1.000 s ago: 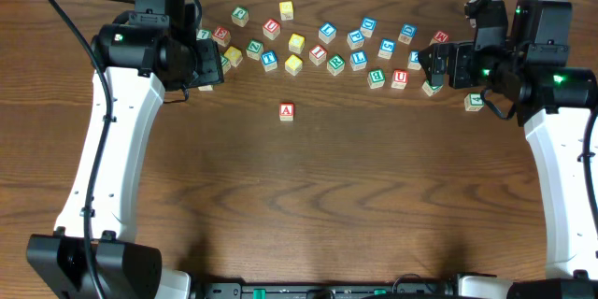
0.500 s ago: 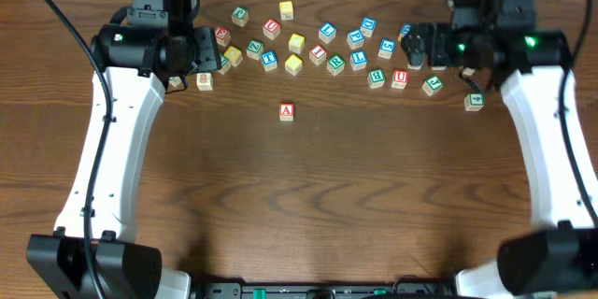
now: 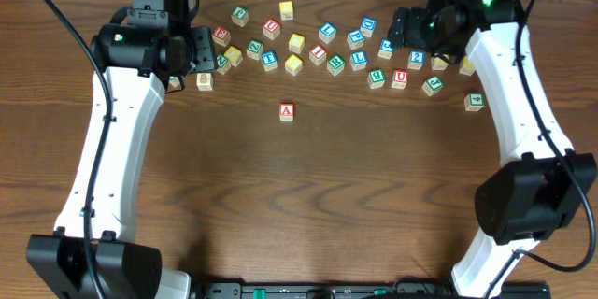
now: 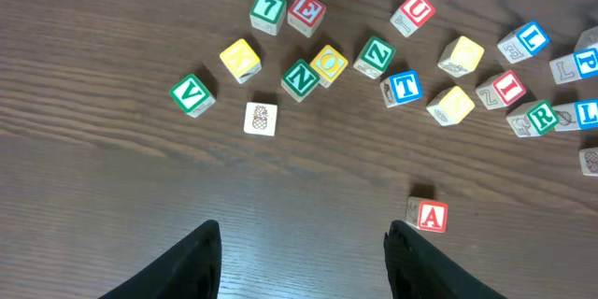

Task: Spell out AI2
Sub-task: 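Move the right gripper over the pile toward the red I block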

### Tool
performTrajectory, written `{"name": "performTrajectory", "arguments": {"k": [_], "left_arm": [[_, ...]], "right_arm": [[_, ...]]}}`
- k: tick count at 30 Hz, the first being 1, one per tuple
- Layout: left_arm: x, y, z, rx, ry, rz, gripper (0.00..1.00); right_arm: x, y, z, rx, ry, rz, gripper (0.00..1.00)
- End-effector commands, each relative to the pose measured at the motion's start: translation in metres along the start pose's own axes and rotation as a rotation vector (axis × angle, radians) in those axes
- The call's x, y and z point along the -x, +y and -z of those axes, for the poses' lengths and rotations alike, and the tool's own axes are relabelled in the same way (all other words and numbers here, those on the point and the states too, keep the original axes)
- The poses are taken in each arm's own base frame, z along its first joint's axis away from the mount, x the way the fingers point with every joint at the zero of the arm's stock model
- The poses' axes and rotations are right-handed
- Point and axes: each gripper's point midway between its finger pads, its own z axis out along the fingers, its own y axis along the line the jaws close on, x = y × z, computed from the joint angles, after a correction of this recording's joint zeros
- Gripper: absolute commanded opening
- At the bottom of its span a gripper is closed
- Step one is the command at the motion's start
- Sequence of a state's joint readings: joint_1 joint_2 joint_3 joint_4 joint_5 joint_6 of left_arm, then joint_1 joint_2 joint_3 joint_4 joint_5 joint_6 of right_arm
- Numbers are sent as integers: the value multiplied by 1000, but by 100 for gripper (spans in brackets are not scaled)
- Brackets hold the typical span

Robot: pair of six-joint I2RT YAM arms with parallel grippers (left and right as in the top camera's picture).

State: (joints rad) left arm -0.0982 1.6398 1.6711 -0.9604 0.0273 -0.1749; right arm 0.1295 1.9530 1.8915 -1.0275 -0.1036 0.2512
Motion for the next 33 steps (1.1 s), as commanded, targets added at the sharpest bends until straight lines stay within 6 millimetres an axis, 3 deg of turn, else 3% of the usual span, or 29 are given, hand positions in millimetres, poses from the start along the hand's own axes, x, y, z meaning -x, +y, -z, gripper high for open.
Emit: {"name": "performTrajectory", "arguments": {"k": [1, 10, 33], "left_arm": [[8, 3, 7, 16, -30, -14, 55], [5, 18, 3, 95, -27, -25, 55], [5, 17, 2, 95, -27, -25, 56]], "right_arm": [[1, -1, -2, -73, -8, -1, 90], [-6, -10, -7, -150, 15, 13, 88], [-13, -15, -6, -175, 43, 16, 90]]}}
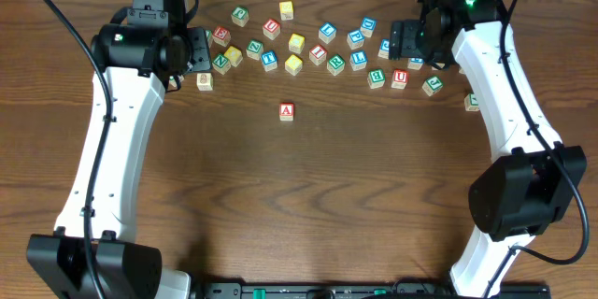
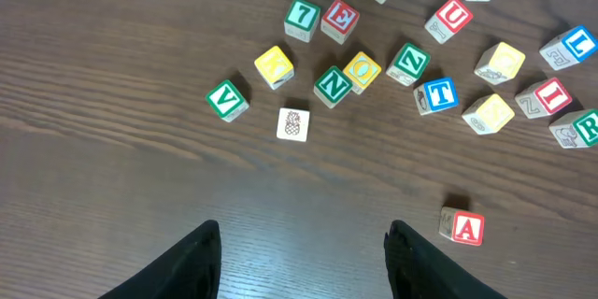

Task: Spell out AI2
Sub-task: 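Move the right gripper over the pile toward the red I block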

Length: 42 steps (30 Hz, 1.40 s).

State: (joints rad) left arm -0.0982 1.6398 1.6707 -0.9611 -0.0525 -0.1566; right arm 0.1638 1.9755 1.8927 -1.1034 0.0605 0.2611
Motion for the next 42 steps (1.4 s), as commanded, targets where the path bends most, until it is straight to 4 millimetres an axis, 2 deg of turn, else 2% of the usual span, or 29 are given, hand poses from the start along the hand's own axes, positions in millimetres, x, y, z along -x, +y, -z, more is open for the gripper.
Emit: {"name": "performTrajectory", "arguments": {"k": [1, 30, 42], "left_arm": [[2, 4, 2, 17, -10, -7, 56], [1, 4, 2, 16, -9, -7, 56], [0, 1, 2, -2, -2, -6, 56]], "right_arm": [[4, 3, 3, -6, -14, -5, 90], [2, 2, 3, -7, -3, -4, 91], [-2, 19, 4, 12, -4, 22, 91]]}}
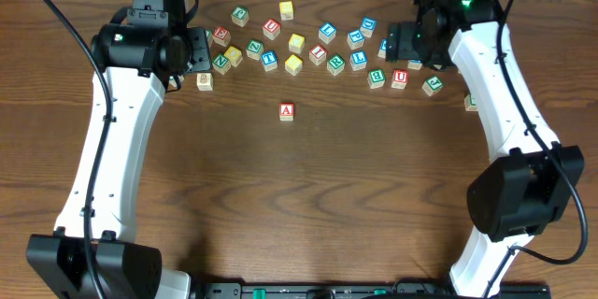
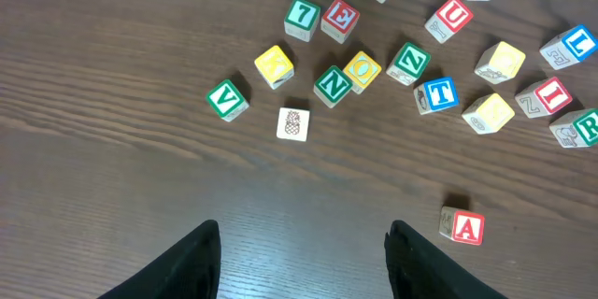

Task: Spell out AI2
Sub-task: 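Move the right gripper over the pile toward the red I block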

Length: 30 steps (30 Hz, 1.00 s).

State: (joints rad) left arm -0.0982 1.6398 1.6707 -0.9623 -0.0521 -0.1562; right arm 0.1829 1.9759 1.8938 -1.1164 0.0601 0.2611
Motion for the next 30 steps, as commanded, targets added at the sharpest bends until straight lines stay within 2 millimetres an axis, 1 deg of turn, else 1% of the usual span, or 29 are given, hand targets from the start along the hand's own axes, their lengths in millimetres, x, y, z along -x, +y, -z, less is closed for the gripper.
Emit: {"name": "performTrajectory", "arguments": {"k": [1, 5, 10, 14, 20, 25, 30], "left_arm": [[0, -2, 2, -17, 1, -6, 56], [-2, -10, 2, -63, 12, -6, 56], [-1, -10, 2, -65, 8, -6, 56], [-1, -10, 2, -65, 7, -6, 55], [-1, -10, 2, -65, 8, -6, 54], [-1, -10, 1, -65, 9, -6, 54], [-1, -10, 1, -65, 10, -6, 54]], "right_arm": [[3, 13, 3, 10, -18, 8, 91], [2, 21, 4, 18, -19, 24, 91], [0, 31, 4, 28, -24, 20, 90], [0, 44, 5, 63, -32, 27, 90], [5, 64, 8, 94, -69, 47, 89], [9, 75, 9, 112, -96, 48, 89], [13, 85, 9, 134, -120, 35, 86]]}}
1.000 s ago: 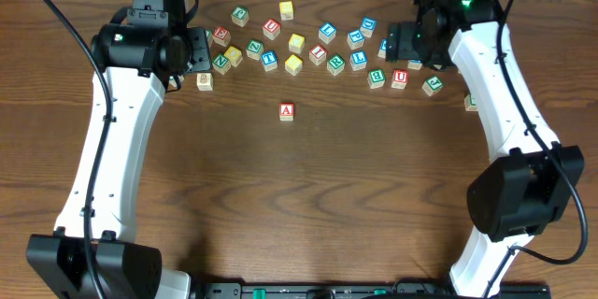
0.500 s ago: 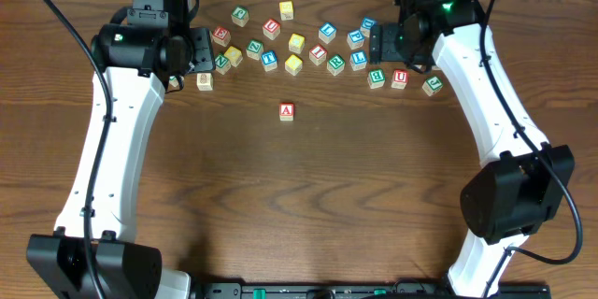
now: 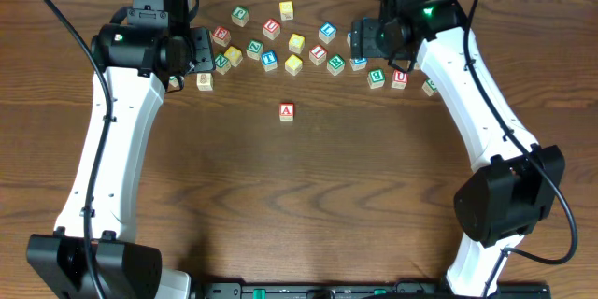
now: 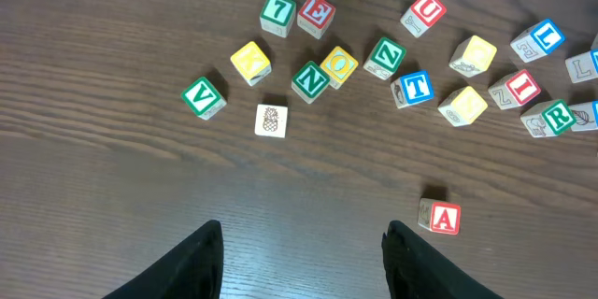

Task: Spell out AI2
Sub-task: 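Move the right gripper over the pile toward the red I block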

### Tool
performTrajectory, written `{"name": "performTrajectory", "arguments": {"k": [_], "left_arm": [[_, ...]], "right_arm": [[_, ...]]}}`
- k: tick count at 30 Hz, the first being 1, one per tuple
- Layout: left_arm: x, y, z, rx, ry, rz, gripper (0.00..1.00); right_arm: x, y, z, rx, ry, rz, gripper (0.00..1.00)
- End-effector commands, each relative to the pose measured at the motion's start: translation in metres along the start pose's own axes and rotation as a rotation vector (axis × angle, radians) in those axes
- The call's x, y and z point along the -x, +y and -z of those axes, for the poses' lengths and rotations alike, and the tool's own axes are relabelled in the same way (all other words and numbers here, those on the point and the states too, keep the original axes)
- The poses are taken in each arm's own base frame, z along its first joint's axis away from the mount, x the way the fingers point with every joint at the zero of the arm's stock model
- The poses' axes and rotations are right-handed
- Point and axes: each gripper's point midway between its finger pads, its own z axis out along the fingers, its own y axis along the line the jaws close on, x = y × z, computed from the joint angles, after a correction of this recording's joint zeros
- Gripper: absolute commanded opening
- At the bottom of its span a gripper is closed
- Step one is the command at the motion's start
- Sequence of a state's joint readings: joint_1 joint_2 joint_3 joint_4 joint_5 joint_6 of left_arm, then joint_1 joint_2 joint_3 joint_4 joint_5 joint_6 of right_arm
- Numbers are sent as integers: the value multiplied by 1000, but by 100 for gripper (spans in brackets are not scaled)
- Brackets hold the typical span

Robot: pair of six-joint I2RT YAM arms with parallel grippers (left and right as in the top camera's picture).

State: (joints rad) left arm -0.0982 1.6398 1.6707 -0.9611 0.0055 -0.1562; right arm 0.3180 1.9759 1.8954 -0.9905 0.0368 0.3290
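The red A block (image 3: 287,110) stands alone in front of the scattered letter blocks; the left wrist view shows it (image 4: 444,218) just ahead of the right finger. A red I block (image 4: 521,87) lies in the cluster, in the overhead view (image 3: 318,53) in the middle row. I cannot make out a 2 block. My left gripper (image 4: 302,229) is open over bare table with nothing between its fingers, at the cluster's left end (image 3: 204,51). My right gripper (image 3: 360,37) hangs over the right part of the cluster, its jaws too dark to read.
Several blocks lie in a loose band along the far side, among them a green V (image 4: 202,96), a pineapple-picture block (image 4: 271,120), a blue T (image 4: 412,87) and a red U (image 4: 426,9). The wooden table (image 3: 299,196) stretches bare toward the near edge.
My right gripper has moved left, from the cluster's right end to over its right-middle blocks. The left wrist view has shifted slightly, so the A block sits a little nearer the right finger.
The A block stood alone in front of the cluster at every moment. My right gripper was over the far-right blocks, edged left and stayed there, and now is farther left. My left gripper stayed open at the cluster's left end with only small shifts.
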Motion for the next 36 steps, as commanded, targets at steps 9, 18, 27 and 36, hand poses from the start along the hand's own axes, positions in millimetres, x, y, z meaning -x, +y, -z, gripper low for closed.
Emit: {"name": "performTrajectory", "arguments": {"k": [9, 18, 27, 36], "left_arm": [[5, -1, 0, -11, -18, -5, 54], [6, -2, 0, -13, -21, -5, 54], [5, -1, 0, -12, -17, -5, 54], [0, 0, 0, -7, 2, -6, 54]], "right_arm": [[19, 58, -31, 166, -72, 63, 78], [32, 108, -61, 240, -120, 7, 75], [10, 117, -120, 234, -39, -219, 65], [1, 107, -140, 179, -19, -268, 59]]}}
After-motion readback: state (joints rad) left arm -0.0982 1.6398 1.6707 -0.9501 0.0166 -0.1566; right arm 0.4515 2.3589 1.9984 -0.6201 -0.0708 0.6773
